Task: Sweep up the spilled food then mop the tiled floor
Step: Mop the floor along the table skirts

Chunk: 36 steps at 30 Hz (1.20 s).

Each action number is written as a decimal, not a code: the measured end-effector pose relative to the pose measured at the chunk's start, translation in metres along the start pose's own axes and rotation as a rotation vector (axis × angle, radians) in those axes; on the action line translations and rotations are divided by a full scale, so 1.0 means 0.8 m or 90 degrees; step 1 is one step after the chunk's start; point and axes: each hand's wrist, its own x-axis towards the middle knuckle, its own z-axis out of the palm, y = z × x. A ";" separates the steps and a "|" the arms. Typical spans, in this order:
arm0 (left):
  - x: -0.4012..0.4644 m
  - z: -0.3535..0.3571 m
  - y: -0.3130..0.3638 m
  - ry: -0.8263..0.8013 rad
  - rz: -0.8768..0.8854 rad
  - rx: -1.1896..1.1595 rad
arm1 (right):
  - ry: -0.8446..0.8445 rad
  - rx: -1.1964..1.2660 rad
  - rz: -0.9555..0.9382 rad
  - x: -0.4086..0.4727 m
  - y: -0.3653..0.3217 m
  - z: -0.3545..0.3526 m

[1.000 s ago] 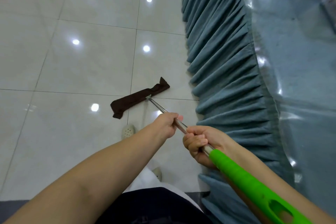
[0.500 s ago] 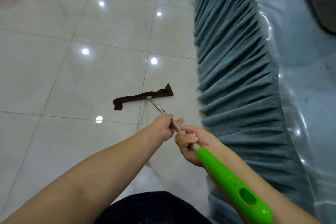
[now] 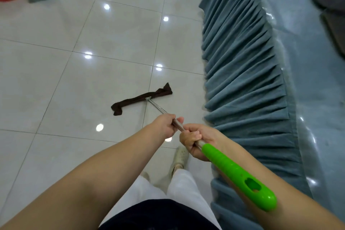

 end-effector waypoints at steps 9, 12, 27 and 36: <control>0.045 0.048 0.074 0.085 0.057 -0.046 | 0.079 -0.150 0.062 0.051 -0.113 0.029; 0.056 0.069 0.103 0.116 0.083 -0.067 | 0.092 -0.217 0.069 0.062 -0.153 0.052; 0.078 0.110 0.128 0.061 0.049 -0.154 | 0.081 -0.389 0.284 0.028 -0.284 0.076; 0.066 0.110 0.151 0.072 0.132 -0.309 | 0.056 -0.367 0.234 0.040 -0.281 0.134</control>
